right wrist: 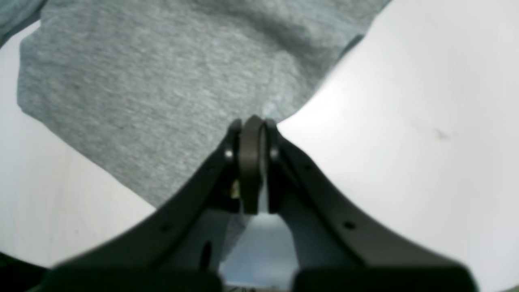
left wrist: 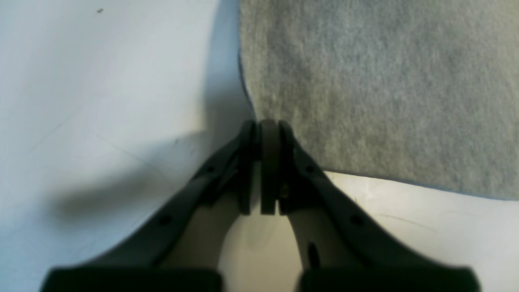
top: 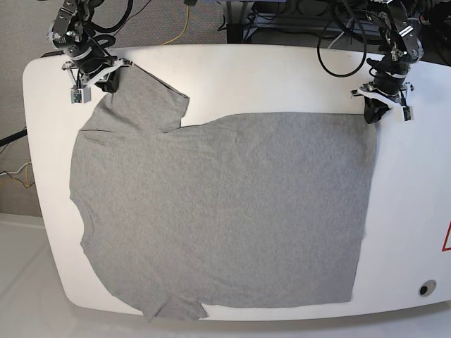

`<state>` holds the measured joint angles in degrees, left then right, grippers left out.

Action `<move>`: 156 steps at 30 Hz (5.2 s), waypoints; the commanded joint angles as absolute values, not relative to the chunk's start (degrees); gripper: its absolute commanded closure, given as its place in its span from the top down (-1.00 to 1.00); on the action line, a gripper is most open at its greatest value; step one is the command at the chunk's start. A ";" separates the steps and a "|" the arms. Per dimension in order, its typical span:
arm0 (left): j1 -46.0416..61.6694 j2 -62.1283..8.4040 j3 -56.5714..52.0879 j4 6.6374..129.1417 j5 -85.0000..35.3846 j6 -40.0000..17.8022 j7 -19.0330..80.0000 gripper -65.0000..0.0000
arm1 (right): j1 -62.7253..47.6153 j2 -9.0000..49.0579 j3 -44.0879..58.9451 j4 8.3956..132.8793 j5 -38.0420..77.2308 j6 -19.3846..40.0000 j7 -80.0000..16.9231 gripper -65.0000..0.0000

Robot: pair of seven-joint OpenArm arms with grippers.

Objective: Fold the T-shirt properly
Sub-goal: 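Close the right gripper on the sleeve edge near the shoulder, then pull both held shirt edges outward, stretching the shirt taut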

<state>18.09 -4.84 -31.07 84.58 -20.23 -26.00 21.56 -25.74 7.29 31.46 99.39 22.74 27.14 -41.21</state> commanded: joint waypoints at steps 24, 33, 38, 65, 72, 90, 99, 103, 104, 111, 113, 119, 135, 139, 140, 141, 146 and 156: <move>20.55 -5.12 -30.90 87.45 -20.16 -25.97 21.59 -1.00 | -29.21 8.26 34.11 103.94 23.67 27.79 -40.28 -1.00; 22.83 -4.66 -30.71 91.07 -20.11 -25.86 22.00 -1.00 | -30.94 8.30 36.14 106.95 24.96 28.25 -40.48 -1.00; 25.31 -4.04 -30.75 94.97 -19.93 -25.69 22.40 -1.00 | -32.69 8.24 37.40 110.09 25.55 29.14 -40.55 -1.00; 25.04 -2.96 -30.98 99.41 -19.73 -25.23 23.43 -1.00 | -25.71 9.34 41.57 111.51 22.49 36.49 -41.80 -0.99; 23.56 -2.79 -30.74 99.68 -19.40 -25.48 23.44 -1.00 | -22.36 10.29 40.92 112.17 21.14 38.31 -41.60 -0.91; 24.89 -2.24 -30.89 99.88 -19.60 -25.03 24.01 -1.00 | -25.23 9.99 41.70 112.86 31.24 34.91 -44.02 -0.98; 25.46 -2.57 -30.82 102.13 -19.52 -25.64 23.69 -1.00 | -25.80 9.05 43.95 116.43 33.50 35.40 -48.74 -0.99; 26.59 -2.67 -30.73 103.03 -19.42 -25.70 23.26 -1.00 | -27.17 8.63 44.36 117.84 32.93 36.25 -47.44 -0.99; 27.08 -2.66 -30.77 103.43 -19.30 -25.77 23.15 -1.00 | -27.85 8.61 44.47 118.45 32.68 36.85 -46.63 -1.00; 28.71 -3.14 -30.87 104.43 -19.02 -25.73 22.39 -1.00 | -29.66 7.97 44.65 119.59 31.57 37.76 -44.94 -1.00; 28.95 -3.32 -30.95 104.63 -18.71 -25.74 22.00 -1.00 | -29.48 8.25 44.63 119.32 30.69 37.87 -44.81 -0.99; 28.55 -3.29 -30.81 105.08 -18.28 -25.82 21.86 -1.00 | -28.59 8.52 44.66 118.66 29.16 37.70 -44.56 -0.99; 27.99 -2.99 -30.60 106.26 -17.34 -25.67 21.37 -0.71 | -25.25 8.92 44.24 115.80 31.09 37.88 -45.88 -0.99; 28.32 -3.05 -30.63 106.79 -17.40 -25.66 21.45 -0.71 | -25.39 8.88 44.20 116.11 31.37 37.92 -45.88 -0.99; 28.40 -3.05 -30.66 106.94 -17.50 -25.66 21.57 -0.71 | -25.39 8.87 44.19 116.13 31.37 37.95 -45.83 -0.99; 28.63 -3.09 -30.65 107.06 -17.72 -25.63 22.19 -0.64 | -25.71 8.84 44.31 116.21 31.66 37.88 -45.82 -0.99; 29.03 -3.05 -30.67 107.42 -18.15 -25.75 23.39 -0.43 | -25.92 8.79 44.37 116.28 31.37 37.87 -45.81 -0.98; 28.36 -3.06 -31.02 107.62 -18.26 -27.68 22.59 -0.29 | -24.95 8.70 43.96 116.59 24.96 39.39 -45.95 -0.99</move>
<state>28.36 -2.44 -30.65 106.15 -17.43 -27.16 24.36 -25.17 8.08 43.77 115.24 24.97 38.85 -47.24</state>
